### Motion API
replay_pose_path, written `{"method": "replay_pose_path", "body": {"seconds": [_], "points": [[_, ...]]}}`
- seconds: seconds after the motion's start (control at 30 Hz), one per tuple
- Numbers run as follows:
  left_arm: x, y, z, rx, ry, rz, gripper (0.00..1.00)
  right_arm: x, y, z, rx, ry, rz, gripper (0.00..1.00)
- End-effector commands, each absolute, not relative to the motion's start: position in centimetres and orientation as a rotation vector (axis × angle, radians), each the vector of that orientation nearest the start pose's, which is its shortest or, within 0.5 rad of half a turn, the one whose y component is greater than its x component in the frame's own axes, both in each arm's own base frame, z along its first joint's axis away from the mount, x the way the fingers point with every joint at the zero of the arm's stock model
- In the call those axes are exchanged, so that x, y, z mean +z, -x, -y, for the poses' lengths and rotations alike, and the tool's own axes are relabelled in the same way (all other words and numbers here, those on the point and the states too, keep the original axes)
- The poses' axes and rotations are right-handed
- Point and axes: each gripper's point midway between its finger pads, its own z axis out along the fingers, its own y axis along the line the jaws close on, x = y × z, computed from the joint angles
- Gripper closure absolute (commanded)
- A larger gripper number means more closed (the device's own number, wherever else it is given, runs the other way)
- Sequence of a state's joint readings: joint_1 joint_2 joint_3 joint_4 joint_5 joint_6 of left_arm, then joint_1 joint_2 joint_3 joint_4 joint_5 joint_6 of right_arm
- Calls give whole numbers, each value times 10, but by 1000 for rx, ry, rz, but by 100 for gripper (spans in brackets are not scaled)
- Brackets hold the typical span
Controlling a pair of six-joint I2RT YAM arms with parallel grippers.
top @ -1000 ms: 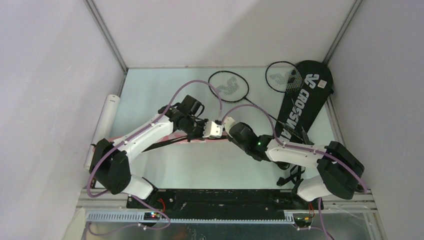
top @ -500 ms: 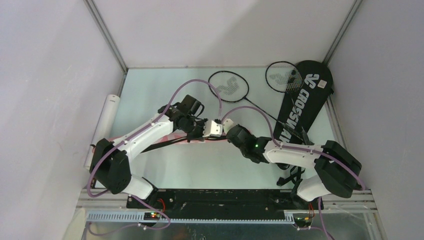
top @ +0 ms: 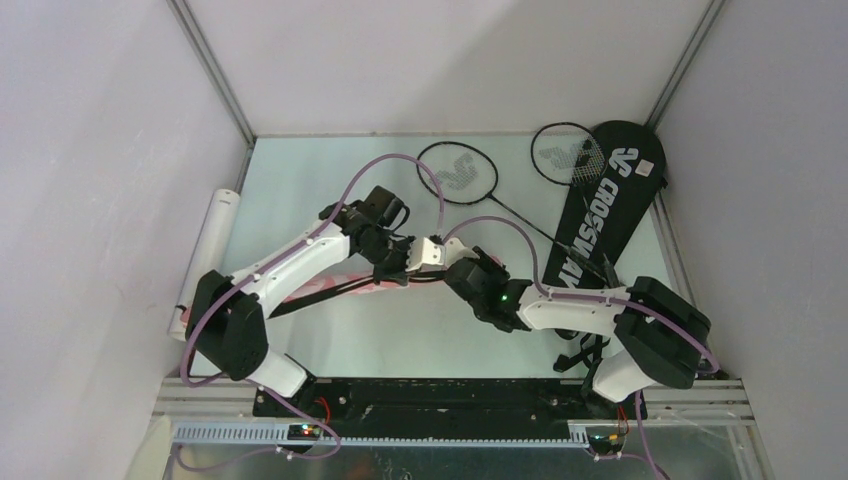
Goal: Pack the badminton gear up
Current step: Zip the racket bag at the center of the board.
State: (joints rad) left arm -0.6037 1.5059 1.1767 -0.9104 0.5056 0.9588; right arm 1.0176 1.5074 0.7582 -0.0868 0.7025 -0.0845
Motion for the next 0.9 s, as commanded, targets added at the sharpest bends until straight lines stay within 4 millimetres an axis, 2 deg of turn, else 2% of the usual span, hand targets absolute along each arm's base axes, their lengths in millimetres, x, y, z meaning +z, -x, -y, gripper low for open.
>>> {"method": "replay_pose_path", "body": {"seconds": [0.0,0.1,0.17,0.4,0.47,0.5,0.6,0.63,0.73,0.87], "points": [[128,-224,231,852,2492,2384,100,100,-279,-245,-351,852,-1863,54],[126,-225,231,847,2481,2395,100,105,-276,-251,-339,862,-1840,54],[124,-225,232,854,2470,2394,100,109,-271,-263,-304,885,-1808,55],[125,-224,234,882,2465,2386,100,108,-262,-285,-218,955,-1771,68],[125,-224,234,881,2459,2392,100,108,-260,-292,-212,980,-1748,80],[125,-224,234,881,2459,2392,100,108,-259,-295,-202,987,-1741,90],[126,-224,234,882,2455,2395,100,106,-256,-298,-178,996,-1745,100],[125,-224,234,883,2454,2394,100,105,-255,-298,-175,1006,-1749,100],[124,-223,232,870,2457,2389,100,103,-254,-288,-187,1005,-1787,100],[122,-228,227,802,2479,2425,100,82,-261,-233,-248,973,-1987,100]]}}
